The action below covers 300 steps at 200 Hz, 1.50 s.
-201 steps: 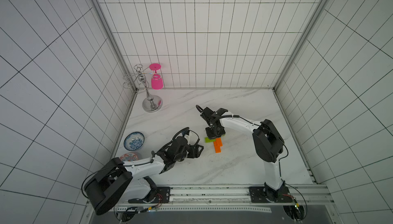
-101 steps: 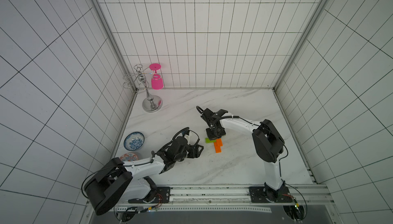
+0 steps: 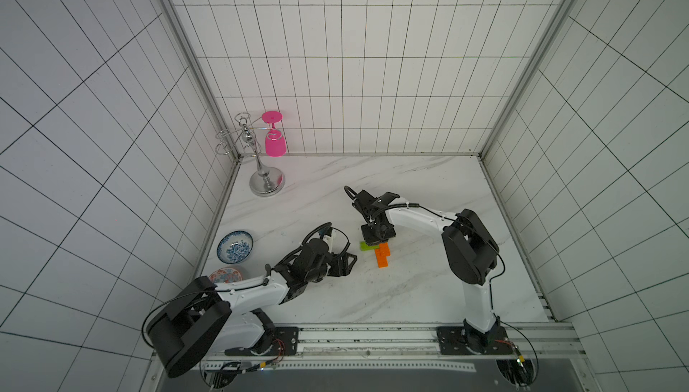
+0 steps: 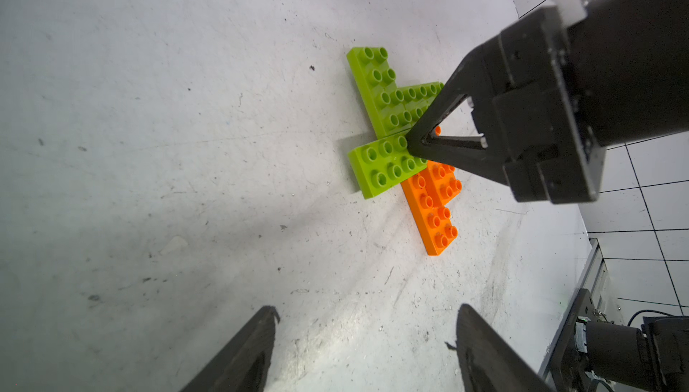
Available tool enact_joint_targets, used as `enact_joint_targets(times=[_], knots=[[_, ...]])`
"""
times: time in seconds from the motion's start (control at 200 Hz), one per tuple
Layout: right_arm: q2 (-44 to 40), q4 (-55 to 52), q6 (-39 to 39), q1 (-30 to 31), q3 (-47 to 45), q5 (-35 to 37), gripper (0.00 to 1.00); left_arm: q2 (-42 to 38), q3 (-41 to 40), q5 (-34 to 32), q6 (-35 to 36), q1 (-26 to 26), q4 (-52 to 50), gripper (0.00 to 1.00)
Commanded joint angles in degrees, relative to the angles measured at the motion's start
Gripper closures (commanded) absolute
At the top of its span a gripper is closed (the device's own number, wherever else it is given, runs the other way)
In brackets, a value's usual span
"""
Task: Assemble a small pinwheel with lego
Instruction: Assemble the lego brick with the lego brick.
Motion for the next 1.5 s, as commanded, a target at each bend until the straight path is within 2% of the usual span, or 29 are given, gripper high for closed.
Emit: enact_joint_targets(times=[0.0,0.205,0.49,0.68,0.989,1.189,1.494], knots=[[3.21,-2.14,0.73,-0.53,-2.79,0.63,0.85,-2.57,1.51,-1.68,1.07,-0.15,-1.66,0.22],[0.02,-4.89,0.42,-0.68,1.93,1.36,0.77,-5.21,3.03,-2.73,2.01,-0.15,-4.83,0.23],[-2.65,-5.60,0.38,-0.68,1.90,1.53,0.77,-6.80,2.94,-3.35,1.93,-0.20,-6.09,0.22],[-1.24,-5.08,0.29,-0.68,0.94,1.29,0.85,-6.72,2.95,-3.17,1.84,-0.17,-6.02,0.22],[0.63,-3.85,0.15,-0.68,-0.71,1.09,0.93,-6.45,3.15,-3.00,1.89,-0.16,-6.14,0.22],[1.10,-2.58,0.28,-0.68,-3.66,1.72,0.94,-5.21,3.21,-2.70,2.02,-0.15,-5.52,0.22],[0.56,0.59,0.55,-1.15,-6.99,-1.09,0.95,2.43,4.51,0.18,0.90,-0.15,0.28,0.27]])
